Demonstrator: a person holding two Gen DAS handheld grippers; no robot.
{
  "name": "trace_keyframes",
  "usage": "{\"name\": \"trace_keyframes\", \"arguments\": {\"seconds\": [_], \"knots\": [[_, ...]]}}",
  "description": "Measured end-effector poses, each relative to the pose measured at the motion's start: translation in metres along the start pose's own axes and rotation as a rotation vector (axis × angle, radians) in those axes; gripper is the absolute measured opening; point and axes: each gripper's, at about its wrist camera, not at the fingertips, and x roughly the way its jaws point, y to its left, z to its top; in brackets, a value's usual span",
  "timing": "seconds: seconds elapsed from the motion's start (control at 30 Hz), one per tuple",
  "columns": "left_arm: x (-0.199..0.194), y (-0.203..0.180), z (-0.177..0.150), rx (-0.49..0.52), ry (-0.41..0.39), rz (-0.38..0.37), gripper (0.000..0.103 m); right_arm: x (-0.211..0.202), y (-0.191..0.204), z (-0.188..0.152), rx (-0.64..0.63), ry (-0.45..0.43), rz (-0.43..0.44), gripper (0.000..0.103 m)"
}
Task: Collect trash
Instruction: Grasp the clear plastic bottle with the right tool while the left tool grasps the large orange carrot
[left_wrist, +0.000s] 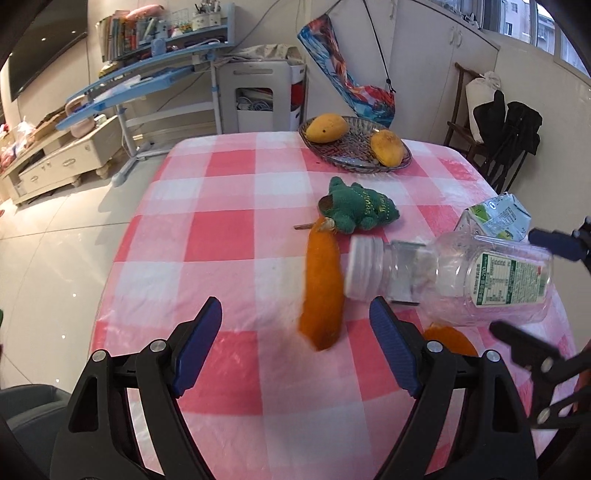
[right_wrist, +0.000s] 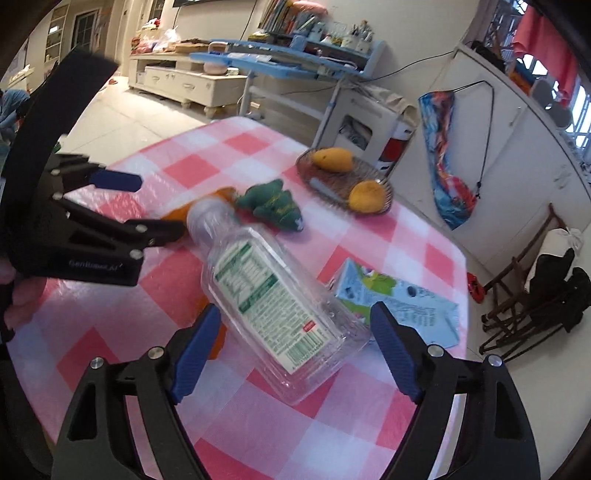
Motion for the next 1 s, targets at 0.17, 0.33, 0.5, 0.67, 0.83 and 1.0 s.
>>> {"name": "trace_keyframes", "arguments": {"seconds": [0.17,0.33,0.5,0.67,0.83,1.0], "knots": [[0.013,0.001,-0.002,-0.019,0.039,-0.038,0.033,-0.003,0.002,-0.006,-0.001,0.007,0.008,0.067],[0.005,0.010,-0.014,-0.038,0.049,-0.081,0.023,-0.032,-0.006,-0.020,0.099,-0.009,0.047,0.037],[-0.017,0.019,-0.036,-0.032,0.094,-0.131,0.023,-0.047,-0.012,-0.039,0.150,0.012,0.072,0.034],[-0.035,0.016,-0.052,-0.007,0.092,-0.105,0.051,-0.051,-0.026,-0.036,0.254,-0.040,0.106,0.069],[-0.032,0.016,-0.046,-0.022,0.063,-0.065,0.055,-0.027,-0.029,-0.021,0.302,-0.006,0.141,0.076],[-0.020,0.012,-0.037,-0.023,0.056,-0.027,0.056,0.011,-0.024,-0.009,0.285,0.057,0.121,0.077]]}}
